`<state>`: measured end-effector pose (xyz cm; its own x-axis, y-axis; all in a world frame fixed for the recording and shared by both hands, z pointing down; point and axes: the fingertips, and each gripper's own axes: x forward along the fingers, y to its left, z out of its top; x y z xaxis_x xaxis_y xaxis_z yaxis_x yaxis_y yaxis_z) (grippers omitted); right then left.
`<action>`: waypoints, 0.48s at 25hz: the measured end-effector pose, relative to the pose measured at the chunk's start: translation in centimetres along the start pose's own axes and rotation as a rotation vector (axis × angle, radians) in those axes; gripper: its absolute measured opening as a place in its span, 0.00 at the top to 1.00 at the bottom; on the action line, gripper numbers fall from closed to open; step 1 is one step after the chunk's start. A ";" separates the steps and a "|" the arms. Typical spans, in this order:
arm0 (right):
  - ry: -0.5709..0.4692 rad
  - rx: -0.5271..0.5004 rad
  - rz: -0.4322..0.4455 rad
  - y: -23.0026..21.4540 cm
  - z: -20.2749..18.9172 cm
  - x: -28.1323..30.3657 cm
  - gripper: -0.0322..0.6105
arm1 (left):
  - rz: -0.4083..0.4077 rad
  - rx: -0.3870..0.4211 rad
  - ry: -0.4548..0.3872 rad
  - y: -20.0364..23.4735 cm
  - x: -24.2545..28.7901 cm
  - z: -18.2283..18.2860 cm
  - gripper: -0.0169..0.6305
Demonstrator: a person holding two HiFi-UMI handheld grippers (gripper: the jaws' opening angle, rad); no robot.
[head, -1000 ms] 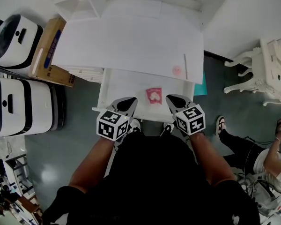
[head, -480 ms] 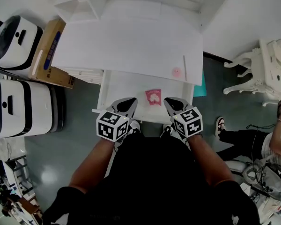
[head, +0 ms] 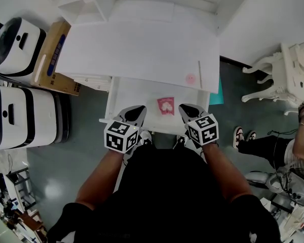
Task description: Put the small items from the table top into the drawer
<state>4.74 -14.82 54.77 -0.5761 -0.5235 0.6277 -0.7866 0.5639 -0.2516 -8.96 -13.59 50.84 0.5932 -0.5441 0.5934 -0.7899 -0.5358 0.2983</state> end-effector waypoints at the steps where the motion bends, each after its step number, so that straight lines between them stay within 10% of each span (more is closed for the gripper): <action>1: 0.006 0.006 -0.014 -0.6 -0.2 0.4 0.90 | 0.001 -0.002 0.002 0.0 0.0 -0.1 0.96; 12: 0.037 0.007 -0.233 -10.1 0.0 4.1 0.90 | 0.019 -0.021 0.013 0.0 -0.3 -0.7 0.96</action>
<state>10.27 -22.68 59.89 -0.3705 -0.6155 0.6956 -0.8988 0.4264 -0.1015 -9.26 -12.96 51.17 0.5756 -0.5457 0.6090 -0.8044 -0.5117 0.3018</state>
